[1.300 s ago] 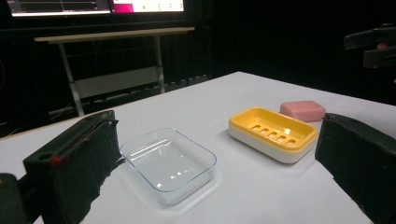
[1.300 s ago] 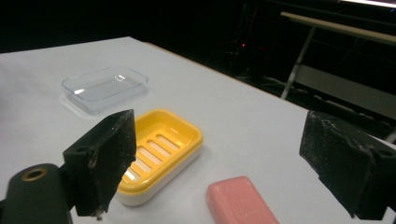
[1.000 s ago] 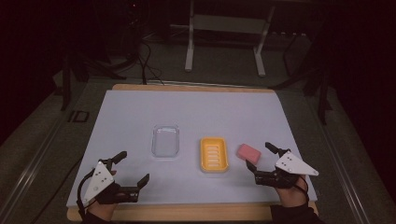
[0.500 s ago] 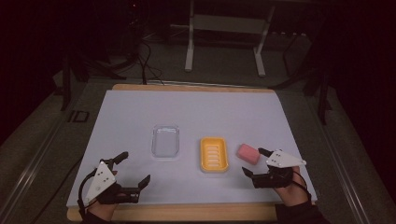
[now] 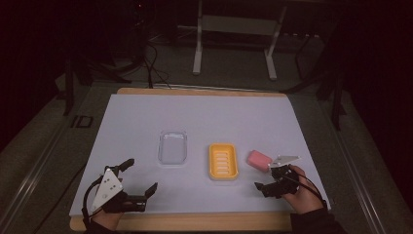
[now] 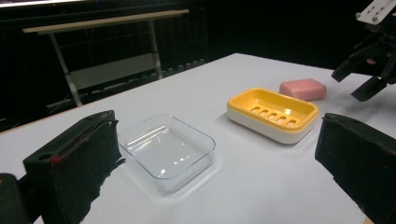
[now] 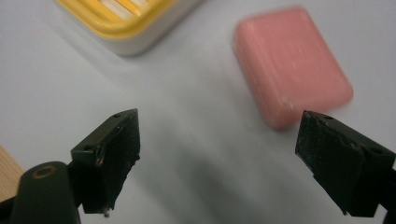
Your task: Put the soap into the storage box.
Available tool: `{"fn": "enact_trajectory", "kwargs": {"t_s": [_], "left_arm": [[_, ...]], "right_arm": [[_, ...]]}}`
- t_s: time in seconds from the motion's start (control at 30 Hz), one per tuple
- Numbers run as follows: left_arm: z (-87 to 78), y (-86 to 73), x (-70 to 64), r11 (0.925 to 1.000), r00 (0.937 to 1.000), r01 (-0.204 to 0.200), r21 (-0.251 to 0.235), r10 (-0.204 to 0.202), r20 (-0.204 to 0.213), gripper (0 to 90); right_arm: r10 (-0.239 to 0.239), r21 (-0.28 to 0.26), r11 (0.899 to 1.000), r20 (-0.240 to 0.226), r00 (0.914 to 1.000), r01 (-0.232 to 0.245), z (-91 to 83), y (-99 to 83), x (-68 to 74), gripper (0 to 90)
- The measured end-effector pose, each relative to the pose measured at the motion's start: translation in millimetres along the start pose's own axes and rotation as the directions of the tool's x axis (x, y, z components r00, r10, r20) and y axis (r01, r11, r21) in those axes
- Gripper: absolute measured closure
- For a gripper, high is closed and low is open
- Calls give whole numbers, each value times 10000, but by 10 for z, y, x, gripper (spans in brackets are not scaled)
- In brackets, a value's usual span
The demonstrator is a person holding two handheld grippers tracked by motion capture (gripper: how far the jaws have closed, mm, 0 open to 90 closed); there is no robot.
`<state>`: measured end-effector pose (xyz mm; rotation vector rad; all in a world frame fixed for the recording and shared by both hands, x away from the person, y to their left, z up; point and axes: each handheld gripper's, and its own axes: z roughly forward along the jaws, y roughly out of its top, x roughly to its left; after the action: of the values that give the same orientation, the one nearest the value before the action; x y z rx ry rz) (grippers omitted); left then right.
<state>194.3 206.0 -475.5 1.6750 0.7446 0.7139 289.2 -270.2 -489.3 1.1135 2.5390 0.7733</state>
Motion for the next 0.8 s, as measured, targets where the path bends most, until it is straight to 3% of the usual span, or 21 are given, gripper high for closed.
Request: {"fn": "enact_trajectory", "kwargs": {"t_s": [0.07,0.17,0.27,0.43,0.5,0.6,0.63,0.8], "left_arm": [[-1,0,1,10000,10000,-1,-3,1,-12,6],[-2,-1,2,10000,10000,-9,6,9,-34,6],[1,-2,4,10000,10000,-31,22,31,-44,6],[2,-2,2,10000,10000,-51,39,51,-54,6],[1,-3,3,9999,9999,-84,78,85,-60,6],[2,-4,-1,9999,9999,-113,104,114,-99,6],[1,-4,-1,9999,9998,-135,94,136,-120,6],[0,-4,1,9999,9999,-119,95,120,-100,6]], "right_arm": [[326,529,9981,31,9995,-327,6,5,-29,142],[853,1550,9844,-84,9963,-830,20,0,-65,158],[1285,2443,9621,-157,9916,-1209,39,-3,-92,161],[1750,3759,9144,-316,9841,-1506,63,1,-133,168],[1735,4102,8997,-222,9846,-1493,62,11,-144,174],[1479,4428,8876,-139,9889,-1265,50,34,-167,209],[1496,4621,8778,-146,9886,-1260,48,43,-174,209],[867,5330,8451,-597,9944,-417,48,71,-200,184]]}}
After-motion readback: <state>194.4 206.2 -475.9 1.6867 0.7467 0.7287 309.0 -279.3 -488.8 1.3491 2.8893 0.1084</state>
